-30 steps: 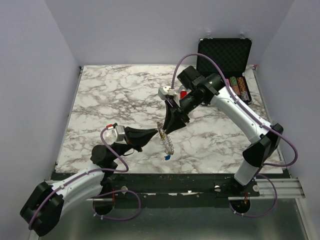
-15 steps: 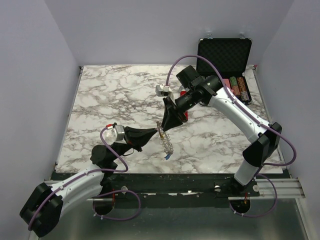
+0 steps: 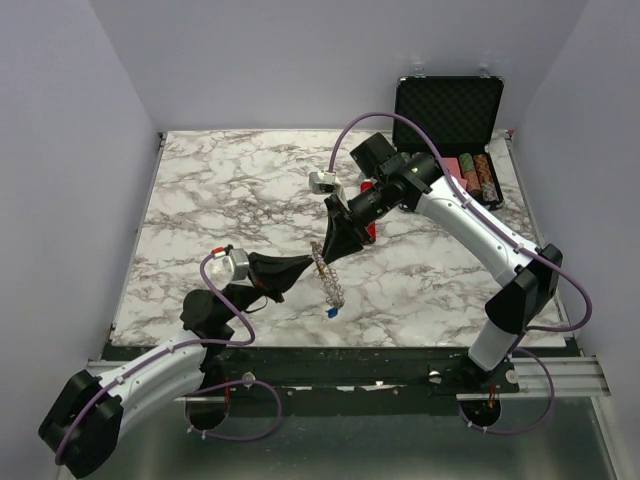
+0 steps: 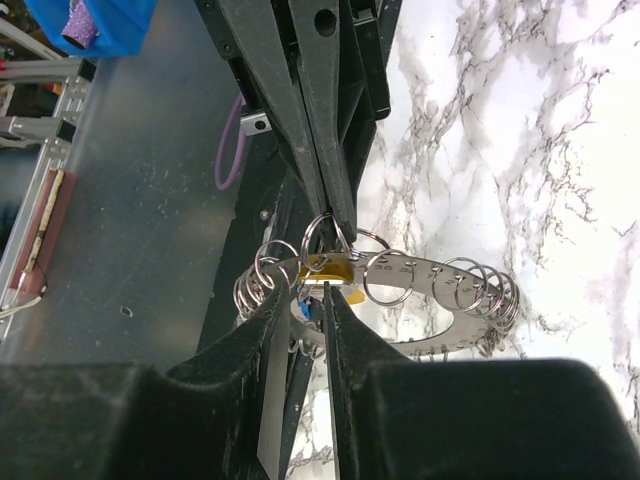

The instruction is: Put the keys on the keyring

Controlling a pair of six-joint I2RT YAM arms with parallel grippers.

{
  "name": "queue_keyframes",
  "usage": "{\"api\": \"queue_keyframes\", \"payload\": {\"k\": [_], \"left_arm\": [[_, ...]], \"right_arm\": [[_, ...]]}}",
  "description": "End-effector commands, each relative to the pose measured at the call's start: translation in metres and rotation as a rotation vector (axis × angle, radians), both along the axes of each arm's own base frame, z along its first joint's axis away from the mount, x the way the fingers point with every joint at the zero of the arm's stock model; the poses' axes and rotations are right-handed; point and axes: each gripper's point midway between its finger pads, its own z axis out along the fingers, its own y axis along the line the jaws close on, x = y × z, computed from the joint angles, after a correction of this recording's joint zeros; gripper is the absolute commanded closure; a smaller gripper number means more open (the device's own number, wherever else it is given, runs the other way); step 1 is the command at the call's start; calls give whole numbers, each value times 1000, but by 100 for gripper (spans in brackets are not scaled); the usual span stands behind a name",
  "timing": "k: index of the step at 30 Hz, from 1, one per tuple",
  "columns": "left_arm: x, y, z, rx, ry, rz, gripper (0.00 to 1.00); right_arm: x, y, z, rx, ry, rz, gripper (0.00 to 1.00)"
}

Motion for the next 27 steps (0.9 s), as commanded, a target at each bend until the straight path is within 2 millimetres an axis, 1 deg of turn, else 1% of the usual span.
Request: {"api": "queue_keyframes", "payload": {"k": [1,4,10,16,18,24,27], "left_arm": [[5,9,16,-37,-34,57,100],[5,10,16,-33,-37,63,100],[5,10,17,-36,-40,66,100],[6,11,20,-41,-46,70,100],[6,10,21,-42,-50,69,100],[6,11,21,-46,-54,74,100],[6,13,22,-54,-60,80,100]], "right_arm": [[-2,0,3,-7,-3,-9,71],[-6,-1,8,0,5,-4,65],[-5,1,-1,-16,32,-25,62],[-5,7,-7,-35,63,-39,64],[-5,9,-9,-42,65,-47,66],[0,10,-12,-61,66,-83,83],[0,10,-13,-67,69,-92,90]]}}
